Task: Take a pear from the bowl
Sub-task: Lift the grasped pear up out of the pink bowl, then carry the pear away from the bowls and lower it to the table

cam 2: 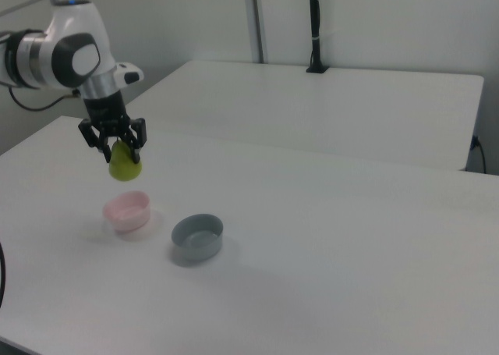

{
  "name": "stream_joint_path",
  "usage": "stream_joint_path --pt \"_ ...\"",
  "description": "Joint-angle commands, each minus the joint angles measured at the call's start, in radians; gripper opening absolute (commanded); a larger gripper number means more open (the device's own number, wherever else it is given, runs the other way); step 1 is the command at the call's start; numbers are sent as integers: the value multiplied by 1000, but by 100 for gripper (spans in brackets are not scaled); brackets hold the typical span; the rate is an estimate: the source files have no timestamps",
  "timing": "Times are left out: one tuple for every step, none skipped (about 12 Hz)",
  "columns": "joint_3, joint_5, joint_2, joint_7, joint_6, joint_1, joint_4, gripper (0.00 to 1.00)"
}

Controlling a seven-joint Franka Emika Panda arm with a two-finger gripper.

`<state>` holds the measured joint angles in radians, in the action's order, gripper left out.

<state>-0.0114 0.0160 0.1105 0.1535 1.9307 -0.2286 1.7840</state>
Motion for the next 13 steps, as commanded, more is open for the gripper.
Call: stream_joint_path --pt "2 -7 -93 119 -158 86 -26 14" --pt "4 -5 -118 171 -217 116 -28 14" --pt "4 -4 -133 220 -267 147 -40 14" --pt "7 -4 -143 260 -294 170 -47 14" --pt "10 -2 -162 321 -323 208 -54 14" --pt "10 -2 -178 377 -346 254 -52 14" --pt "10 -2 -184 418 -370 293 -41 14" --pt "13 -2 -184 446 -374 334 -23 14" --pt "13 -2 -184 489 -358 374 3 14" --pt "13 -2 -183 517 -325 409 20 14" --pt "13 -2 -183 524 -262 435 64 14" --pt "14 -4 -177 540 -199 457 113 14" --pt "22 -4 -175 566 -167 478 142 14"
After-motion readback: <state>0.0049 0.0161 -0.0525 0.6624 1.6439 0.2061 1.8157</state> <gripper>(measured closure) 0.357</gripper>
